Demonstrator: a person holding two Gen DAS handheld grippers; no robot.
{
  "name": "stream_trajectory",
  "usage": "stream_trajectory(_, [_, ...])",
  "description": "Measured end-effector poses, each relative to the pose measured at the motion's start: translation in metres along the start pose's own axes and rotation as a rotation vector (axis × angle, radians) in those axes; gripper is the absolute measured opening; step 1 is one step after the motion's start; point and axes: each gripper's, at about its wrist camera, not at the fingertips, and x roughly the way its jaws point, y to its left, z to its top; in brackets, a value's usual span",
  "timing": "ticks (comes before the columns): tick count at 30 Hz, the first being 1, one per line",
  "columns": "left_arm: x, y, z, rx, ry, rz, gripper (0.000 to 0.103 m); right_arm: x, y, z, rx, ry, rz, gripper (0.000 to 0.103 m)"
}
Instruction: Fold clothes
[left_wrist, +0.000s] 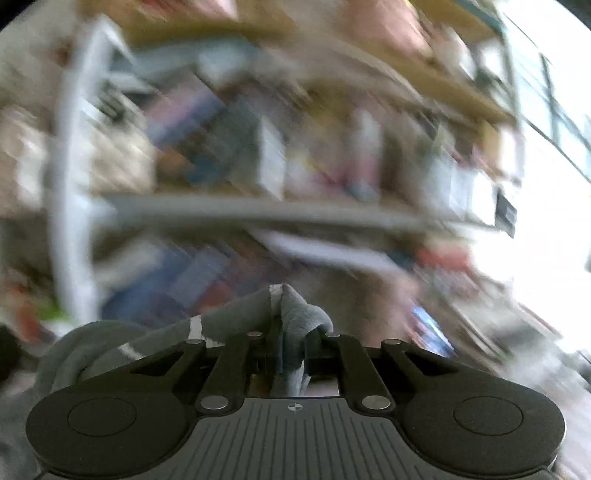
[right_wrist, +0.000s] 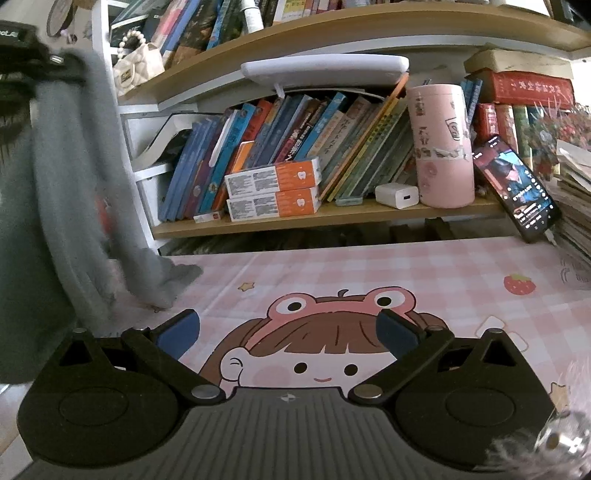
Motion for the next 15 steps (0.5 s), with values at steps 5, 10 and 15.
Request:
stream_trajectory(5, [0.025, -0.025, -0.033, 0.07, 0.152, -0.035, 0.033, 0.0, -0.001, -0.001, 0.002, 0.002, 0.004, 0.103])
stream_trajectory(10, [-0.004, -0.014, -0.052, 0.114, 0.122, 0.062, 0.091, 0.001, -0.002, -0.001, 0.002, 0.009, 0.007, 0.103])
stream_trajectory(15, [-0.035, -0.005, -0.071, 0.132, 0.161, 0.051, 0.098, 0.002, -0.004, -0.001, 0.014, 0.011, -0.001, 0.103])
